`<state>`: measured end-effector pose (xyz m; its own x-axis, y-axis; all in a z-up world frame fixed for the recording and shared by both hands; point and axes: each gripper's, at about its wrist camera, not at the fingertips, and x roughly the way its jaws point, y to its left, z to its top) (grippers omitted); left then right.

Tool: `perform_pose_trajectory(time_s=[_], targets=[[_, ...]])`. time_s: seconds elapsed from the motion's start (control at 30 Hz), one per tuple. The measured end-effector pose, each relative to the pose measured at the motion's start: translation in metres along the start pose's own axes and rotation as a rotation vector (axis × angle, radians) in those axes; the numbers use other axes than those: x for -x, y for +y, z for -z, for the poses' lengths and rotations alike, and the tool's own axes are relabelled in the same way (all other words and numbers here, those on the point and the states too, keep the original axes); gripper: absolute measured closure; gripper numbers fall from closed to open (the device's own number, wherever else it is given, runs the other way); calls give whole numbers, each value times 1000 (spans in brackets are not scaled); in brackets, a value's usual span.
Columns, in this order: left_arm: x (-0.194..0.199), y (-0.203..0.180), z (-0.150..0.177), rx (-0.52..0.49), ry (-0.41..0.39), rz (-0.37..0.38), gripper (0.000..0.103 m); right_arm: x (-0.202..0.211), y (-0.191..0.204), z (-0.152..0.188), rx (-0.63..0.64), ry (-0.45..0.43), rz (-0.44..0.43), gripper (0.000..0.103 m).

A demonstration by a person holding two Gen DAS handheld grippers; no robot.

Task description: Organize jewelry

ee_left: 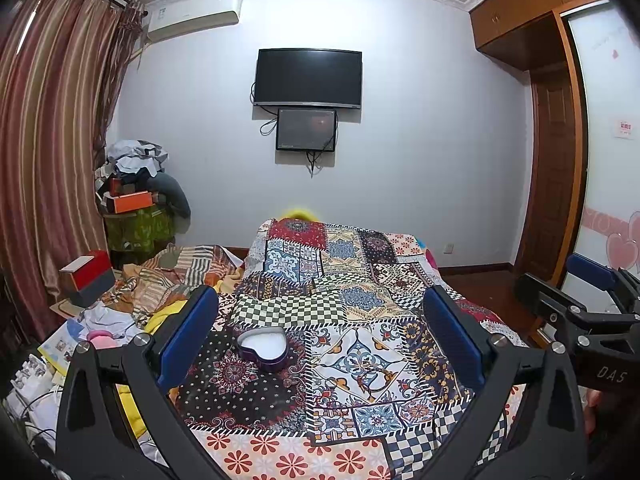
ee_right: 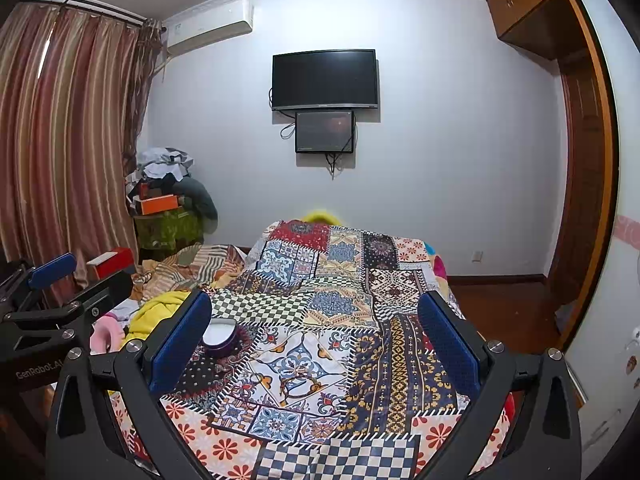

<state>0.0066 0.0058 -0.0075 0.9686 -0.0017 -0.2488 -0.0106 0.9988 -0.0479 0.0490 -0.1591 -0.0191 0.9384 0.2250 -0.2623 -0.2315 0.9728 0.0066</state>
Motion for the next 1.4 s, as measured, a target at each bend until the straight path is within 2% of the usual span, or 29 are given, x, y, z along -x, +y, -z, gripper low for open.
perform_pose_trajectory(time_s=[0.97,1.4], targets=[[-2,-1,1,-2,2,0,0,1,1,-2,1,5,1,1],[-22,0,4,8,50,6,0,-16,-9,7,3,59,27,1]])
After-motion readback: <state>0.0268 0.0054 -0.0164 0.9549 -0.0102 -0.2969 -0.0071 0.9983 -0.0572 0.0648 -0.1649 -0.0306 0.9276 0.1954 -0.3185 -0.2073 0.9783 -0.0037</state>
